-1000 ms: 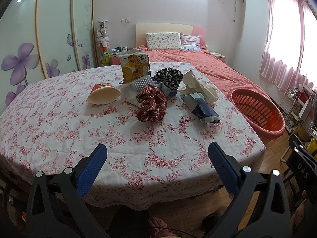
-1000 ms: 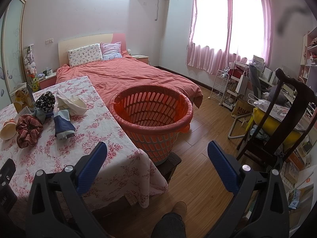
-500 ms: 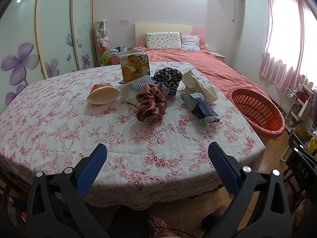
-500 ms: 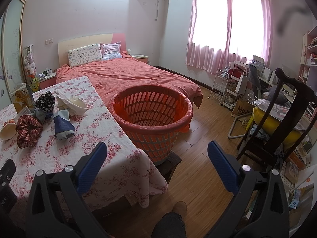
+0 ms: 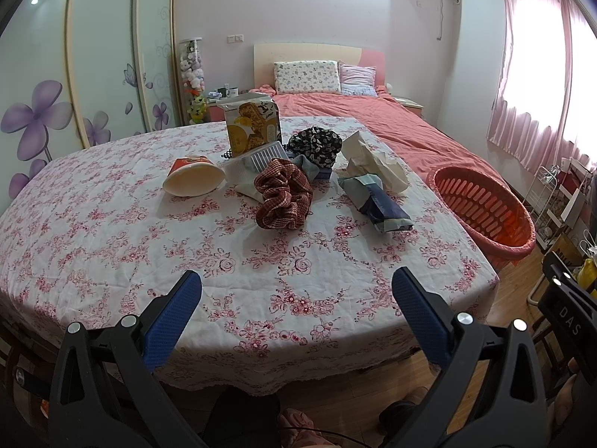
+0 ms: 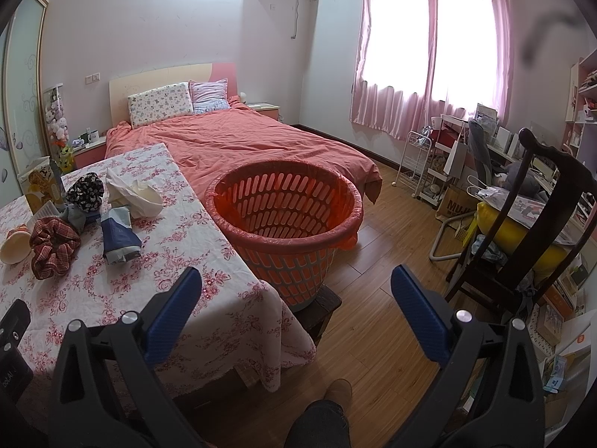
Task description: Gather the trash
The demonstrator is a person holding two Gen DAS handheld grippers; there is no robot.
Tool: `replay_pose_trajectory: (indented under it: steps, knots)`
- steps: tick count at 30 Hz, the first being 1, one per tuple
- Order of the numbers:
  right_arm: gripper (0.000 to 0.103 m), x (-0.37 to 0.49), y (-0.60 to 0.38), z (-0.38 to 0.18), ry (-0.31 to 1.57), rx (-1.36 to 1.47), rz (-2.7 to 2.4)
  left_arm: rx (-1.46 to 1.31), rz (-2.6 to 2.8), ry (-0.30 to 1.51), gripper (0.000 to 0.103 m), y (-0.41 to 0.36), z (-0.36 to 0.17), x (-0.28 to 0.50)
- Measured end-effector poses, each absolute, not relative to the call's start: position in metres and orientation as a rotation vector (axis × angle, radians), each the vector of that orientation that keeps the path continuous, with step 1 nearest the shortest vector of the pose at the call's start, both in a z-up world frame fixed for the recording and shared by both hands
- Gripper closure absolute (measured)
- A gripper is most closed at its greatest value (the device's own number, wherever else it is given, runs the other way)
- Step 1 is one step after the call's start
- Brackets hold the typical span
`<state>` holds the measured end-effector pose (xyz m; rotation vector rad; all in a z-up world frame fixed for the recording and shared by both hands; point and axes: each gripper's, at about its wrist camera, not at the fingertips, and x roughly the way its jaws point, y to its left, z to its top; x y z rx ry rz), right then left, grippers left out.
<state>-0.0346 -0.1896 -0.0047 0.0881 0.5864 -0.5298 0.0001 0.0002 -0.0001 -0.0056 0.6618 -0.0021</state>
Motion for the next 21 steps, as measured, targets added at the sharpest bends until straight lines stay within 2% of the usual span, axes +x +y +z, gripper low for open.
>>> replay_pose_trajectory:
  steps: [21]
  knots:
    - [0.004,-0.034,-0.1885,-0.0051,0.584,0.092,-0.521,-0.006,-0.001,0.663,0.002,-0.0031,-0.0021,0.0013]
